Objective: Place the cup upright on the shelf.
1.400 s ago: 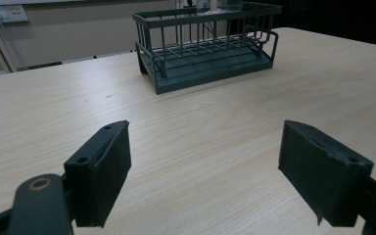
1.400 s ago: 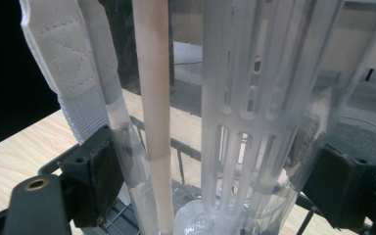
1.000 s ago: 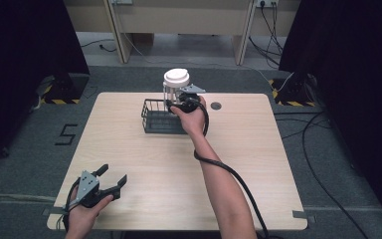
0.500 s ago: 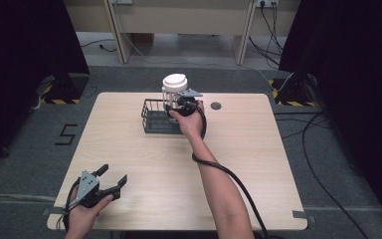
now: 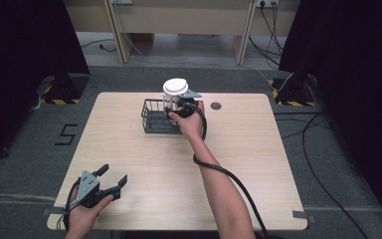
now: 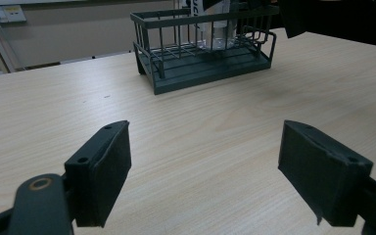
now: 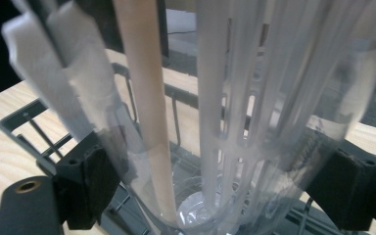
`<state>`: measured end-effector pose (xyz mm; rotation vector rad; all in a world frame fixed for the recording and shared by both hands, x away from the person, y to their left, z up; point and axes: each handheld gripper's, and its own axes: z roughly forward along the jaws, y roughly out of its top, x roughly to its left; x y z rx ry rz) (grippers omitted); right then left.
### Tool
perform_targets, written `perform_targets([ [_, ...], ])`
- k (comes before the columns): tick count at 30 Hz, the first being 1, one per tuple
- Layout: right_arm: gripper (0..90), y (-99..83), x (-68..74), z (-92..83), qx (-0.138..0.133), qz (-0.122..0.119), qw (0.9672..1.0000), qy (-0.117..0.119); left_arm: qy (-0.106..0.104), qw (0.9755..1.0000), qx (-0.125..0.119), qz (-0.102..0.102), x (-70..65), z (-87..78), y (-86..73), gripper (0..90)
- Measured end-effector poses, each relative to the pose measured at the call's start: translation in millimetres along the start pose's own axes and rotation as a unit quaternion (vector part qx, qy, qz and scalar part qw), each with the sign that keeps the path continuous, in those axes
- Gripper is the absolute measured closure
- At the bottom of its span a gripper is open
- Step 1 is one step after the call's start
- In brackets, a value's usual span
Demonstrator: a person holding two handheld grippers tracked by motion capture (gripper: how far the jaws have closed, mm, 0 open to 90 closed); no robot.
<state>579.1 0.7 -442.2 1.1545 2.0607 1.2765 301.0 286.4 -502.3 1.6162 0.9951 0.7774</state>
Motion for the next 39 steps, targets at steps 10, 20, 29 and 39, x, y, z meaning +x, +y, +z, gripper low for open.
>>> perform_targets([
  [10,15.9,-1.1,-0.3,-18.4,-0.019,0.007,0.9997,0.012,0.000,1.0000,0.001,0.001,-0.2,0.5,-0.1,19.3],
  [20,16.8,-11.0,-7.8,-47.3,-0.021,0.000,0.9994,0.027,0.002,1.0000,0.004,0.002,-0.8,0.7,-0.5,19.3],
  [29,17.8,-27.7,-16.4,-70.3,-0.025,0.000,0.9995,0.021,0.004,1.0000,0.005,0.004,-2.0,0.9,-0.7,19.3],
  [39,18.1,-48.2,-26.2,-101.6,-0.023,0.004,0.9996,0.015,0.005,0.9999,0.007,0.007,-3.0,1.0,-1.0,19.3],
])
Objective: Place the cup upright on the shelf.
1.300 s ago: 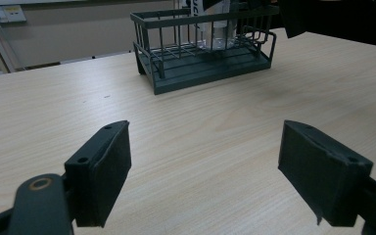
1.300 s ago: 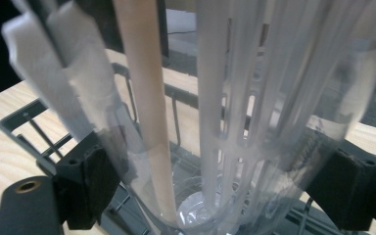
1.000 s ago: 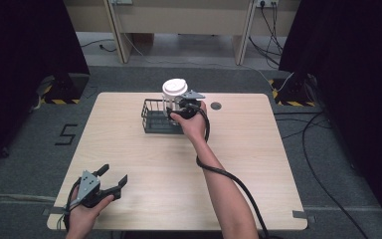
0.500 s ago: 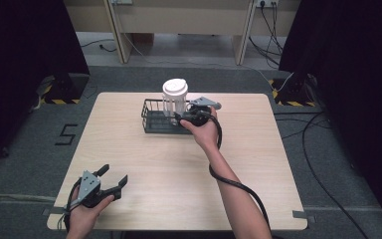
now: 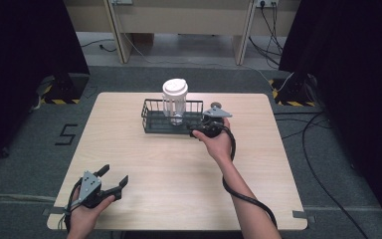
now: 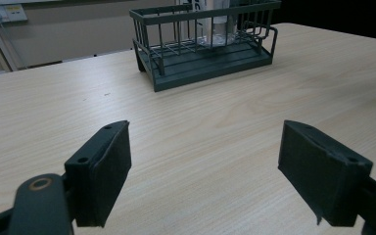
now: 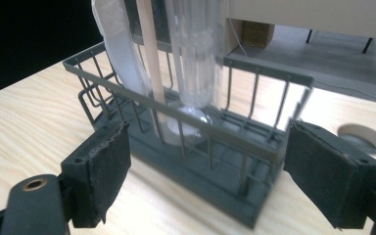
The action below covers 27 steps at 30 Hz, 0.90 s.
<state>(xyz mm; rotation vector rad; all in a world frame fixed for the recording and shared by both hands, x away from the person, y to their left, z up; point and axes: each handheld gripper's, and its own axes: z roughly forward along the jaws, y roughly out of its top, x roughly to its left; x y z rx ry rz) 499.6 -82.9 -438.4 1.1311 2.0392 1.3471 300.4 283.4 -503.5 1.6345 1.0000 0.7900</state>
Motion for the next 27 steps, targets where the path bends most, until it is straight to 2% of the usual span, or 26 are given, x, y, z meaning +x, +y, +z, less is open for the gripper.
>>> perform_targets([
  [1,18.2,-4.6,-2.3,-6.6,0.001,0.001,1.0000,0.000,0.000,1.0000,0.000,0.001,-0.4,0.2,-0.1,19.3],
  [12,18.4,-24.0,-8.7,-35.3,0.003,0.004,1.0000,-0.006,0.001,1.0000,0.002,0.000,-1.9,0.2,-0.4,19.2],
  [27,18.5,-53.8,-17.0,-64.2,0.015,0.003,0.9997,-0.016,0.003,1.0000,0.002,0.002,-2.3,0.1,-0.5,19.2],
])
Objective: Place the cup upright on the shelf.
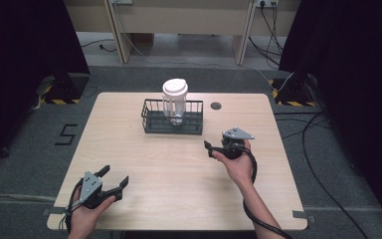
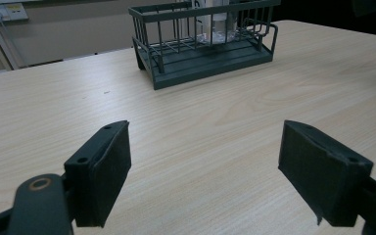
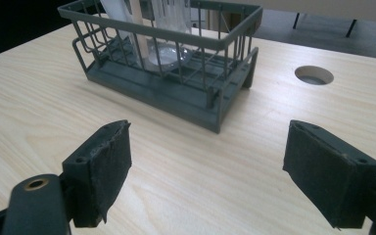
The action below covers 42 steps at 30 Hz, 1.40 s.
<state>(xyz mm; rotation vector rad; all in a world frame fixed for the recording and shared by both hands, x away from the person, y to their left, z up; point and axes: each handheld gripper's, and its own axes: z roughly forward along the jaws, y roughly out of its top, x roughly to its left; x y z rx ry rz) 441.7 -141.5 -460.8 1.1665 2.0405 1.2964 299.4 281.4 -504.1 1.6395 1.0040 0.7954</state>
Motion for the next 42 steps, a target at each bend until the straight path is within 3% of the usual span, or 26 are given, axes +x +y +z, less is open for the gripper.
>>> perform_targets([
  [27,18.6,-44.0,-16.6,-46.2,0.011,0.007,0.9994,-0.032,0.002,1.0000,0.001,-0.002,-0.7,-0.2,-0.1,19.0],
  [42,19.4,-72.5,-20.6,-68.6,-0.010,0.008,0.9987,-0.049,0.003,1.0000,0.002,-0.002,-0.9,-0.2,-0.3,18.9],
])
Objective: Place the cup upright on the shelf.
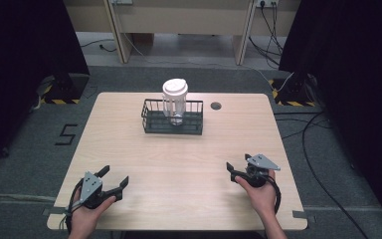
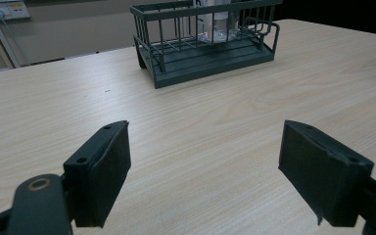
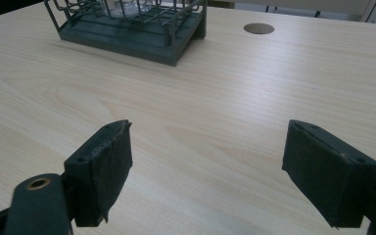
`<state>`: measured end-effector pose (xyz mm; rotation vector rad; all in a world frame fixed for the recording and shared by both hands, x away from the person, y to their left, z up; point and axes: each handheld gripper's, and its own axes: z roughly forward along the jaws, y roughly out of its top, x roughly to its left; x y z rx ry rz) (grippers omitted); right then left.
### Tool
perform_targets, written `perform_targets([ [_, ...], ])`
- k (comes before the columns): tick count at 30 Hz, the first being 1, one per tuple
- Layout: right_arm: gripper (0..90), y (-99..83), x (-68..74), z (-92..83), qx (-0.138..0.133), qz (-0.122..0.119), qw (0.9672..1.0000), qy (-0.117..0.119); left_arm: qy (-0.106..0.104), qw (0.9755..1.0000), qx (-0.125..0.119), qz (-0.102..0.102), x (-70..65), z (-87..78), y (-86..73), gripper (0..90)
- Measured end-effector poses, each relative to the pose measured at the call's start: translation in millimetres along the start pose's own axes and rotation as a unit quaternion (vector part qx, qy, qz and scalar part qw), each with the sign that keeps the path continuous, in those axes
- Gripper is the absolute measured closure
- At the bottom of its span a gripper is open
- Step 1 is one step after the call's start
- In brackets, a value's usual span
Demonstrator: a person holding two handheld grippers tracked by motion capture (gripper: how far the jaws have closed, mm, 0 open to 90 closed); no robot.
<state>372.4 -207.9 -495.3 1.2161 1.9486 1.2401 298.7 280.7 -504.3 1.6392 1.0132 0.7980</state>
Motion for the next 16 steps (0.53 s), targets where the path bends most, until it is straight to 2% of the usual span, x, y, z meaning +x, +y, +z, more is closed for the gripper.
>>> perform_targets([
  [3,19.5,-6.3,-1.4,-4.3,-0.002,0.000,1.0000,-0.005,0.001,1.0000,0.000,0.001,0.0,0.0,0.0,18.9],
  [10,19.9,-18.2,-5.0,-11.7,-0.016,0.016,0.9997,-0.011,0.003,1.0000,0.002,0.000,0.1,0.3,-0.3,18.8],
  [16,20.0,-17.8,-4.2,-13.1,-0.023,0.020,0.9995,-0.008,0.004,1.0000,0.002,0.000,-0.2,0.8,-0.3,18.8],
])
